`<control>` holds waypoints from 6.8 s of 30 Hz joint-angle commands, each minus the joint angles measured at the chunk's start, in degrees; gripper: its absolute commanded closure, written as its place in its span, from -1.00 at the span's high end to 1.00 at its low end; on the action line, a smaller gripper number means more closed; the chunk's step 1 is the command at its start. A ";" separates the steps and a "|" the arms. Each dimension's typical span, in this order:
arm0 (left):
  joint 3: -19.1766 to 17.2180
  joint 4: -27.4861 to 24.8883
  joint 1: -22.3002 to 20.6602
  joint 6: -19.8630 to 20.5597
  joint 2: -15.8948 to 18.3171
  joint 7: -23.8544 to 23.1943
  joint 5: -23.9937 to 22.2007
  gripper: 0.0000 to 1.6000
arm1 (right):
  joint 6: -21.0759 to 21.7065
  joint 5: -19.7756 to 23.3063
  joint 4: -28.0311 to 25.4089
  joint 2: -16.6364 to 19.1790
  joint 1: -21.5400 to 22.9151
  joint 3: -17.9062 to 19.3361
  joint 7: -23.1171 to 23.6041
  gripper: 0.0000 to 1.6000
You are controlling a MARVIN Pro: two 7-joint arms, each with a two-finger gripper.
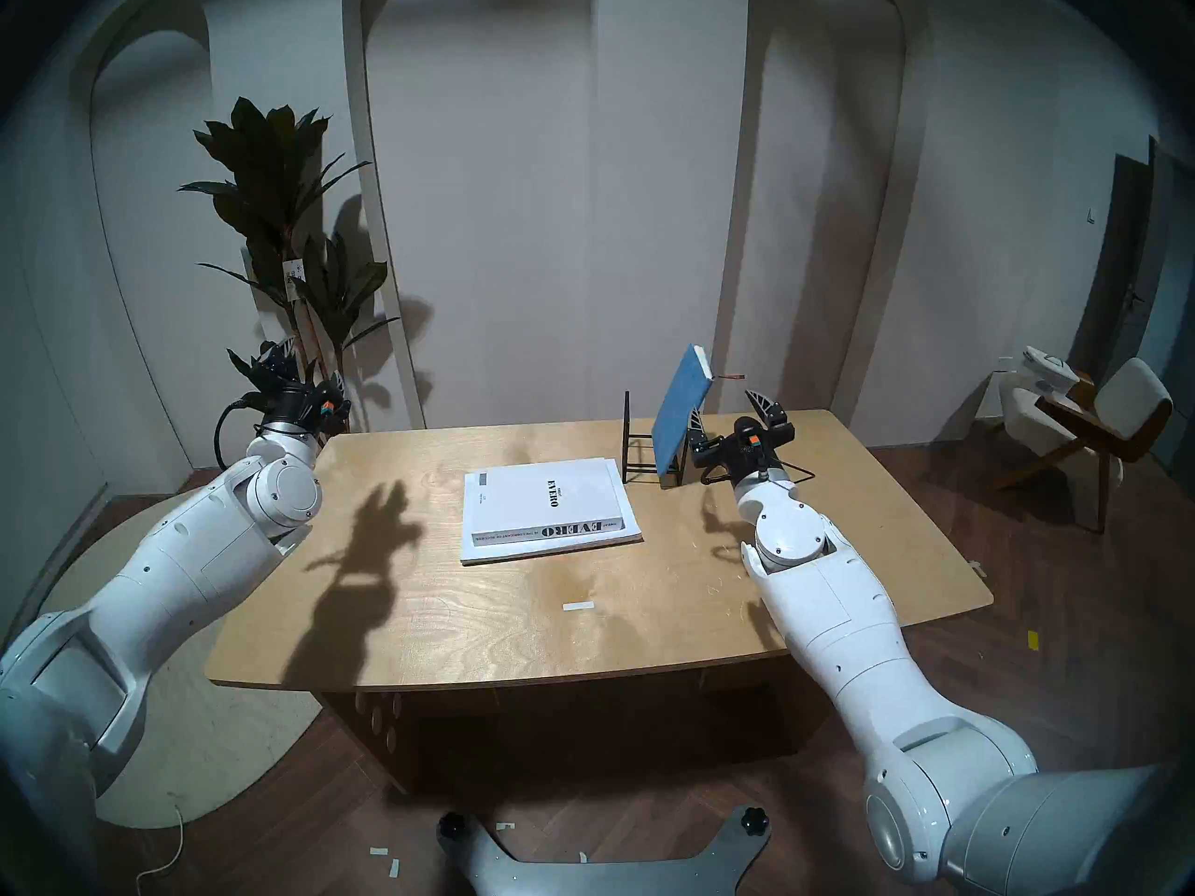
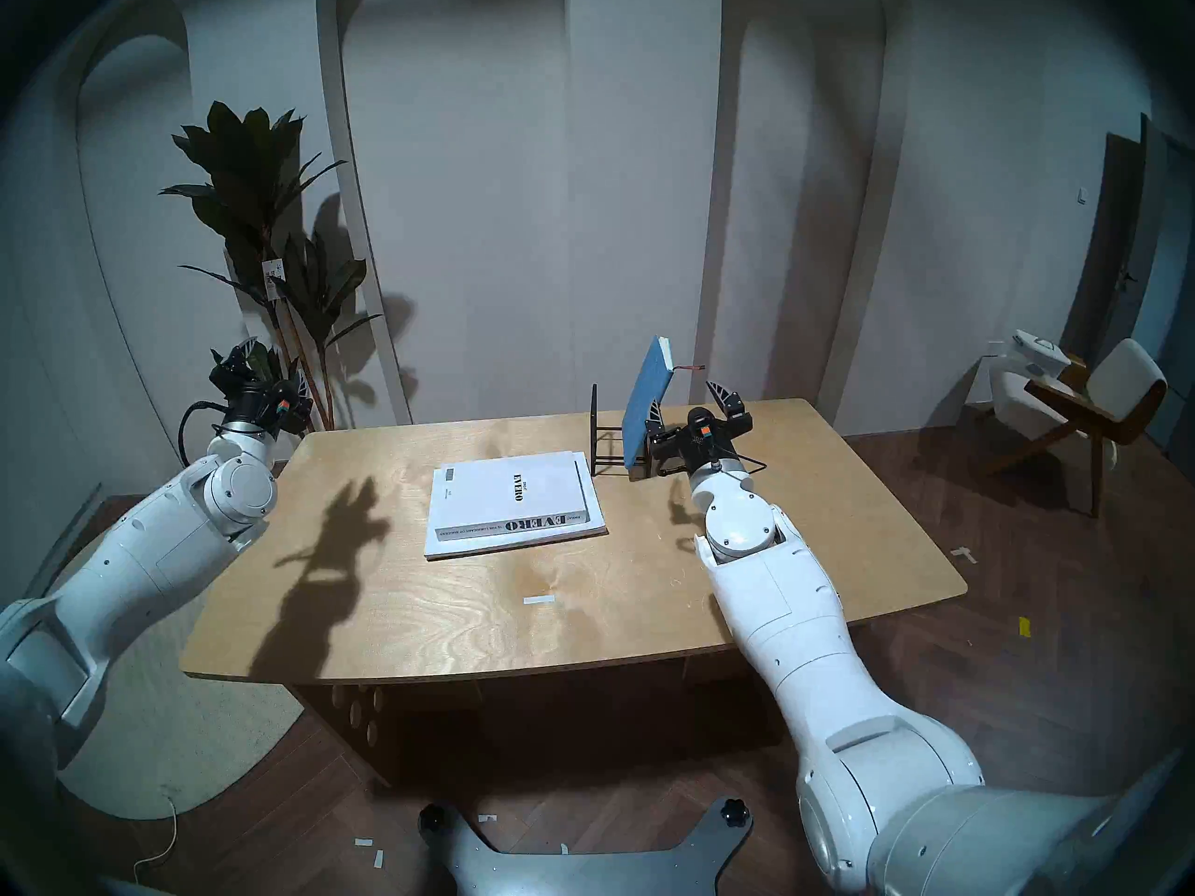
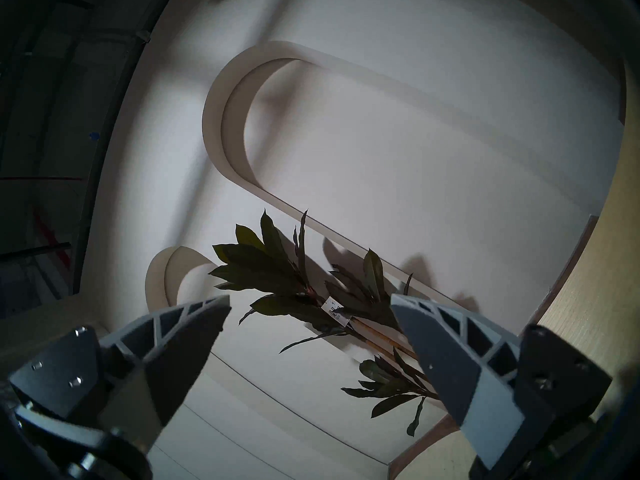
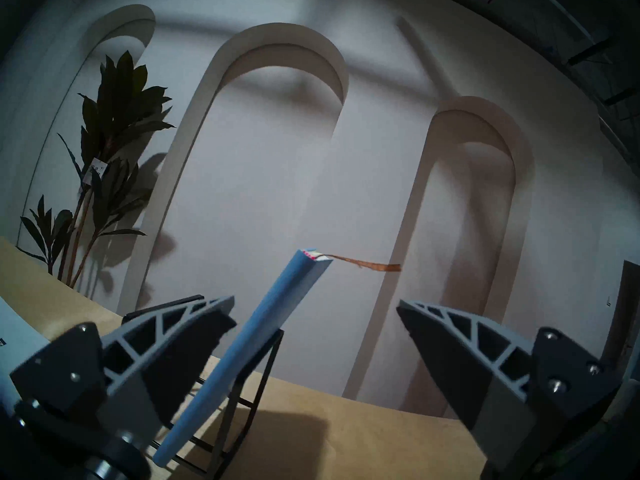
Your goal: Stack the books into one stack
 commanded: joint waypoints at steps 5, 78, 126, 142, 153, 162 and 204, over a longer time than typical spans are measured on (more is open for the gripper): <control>-0.58 -0.76 -0.89 -0.20 0.68 1.02 0.26 1.00 | -2.03 -0.46 4.52 -3.04 6.52 -0.05 -3.11 1.00; -0.60 -0.71 -0.78 -0.59 0.71 1.19 0.45 1.00 | -16.61 -9.60 32.57 -9.60 26.47 -4.86 -27.34 -1.00; -0.55 -0.66 -0.58 -0.83 0.75 1.15 0.57 1.00 | -14.09 -26.32 1.40 -0.54 15.18 -18.57 -24.33 -1.00; -0.60 -0.66 -0.60 -0.91 0.75 1.16 0.60 1.00 | -6.02 -26.44 -9.91 4.73 7.01 -20.53 -12.94 -1.00; -0.64 -0.67 -0.65 -0.90 0.73 1.17 0.61 1.00 | 3.13 -24.68 -16.91 6.25 2.65 -21.03 -3.53 -1.00; -0.67 -0.67 -0.68 -0.88 0.72 1.17 0.61 1.00 | 10.05 -23.98 -21.77 6.59 0.97 -21.76 3.72 -1.00; -0.73 -0.80 -0.71 -0.38 0.68 1.18 0.57 1.00 | 30.92 -36.04 -17.88 -0.87 5.34 -27.92 9.65 -1.00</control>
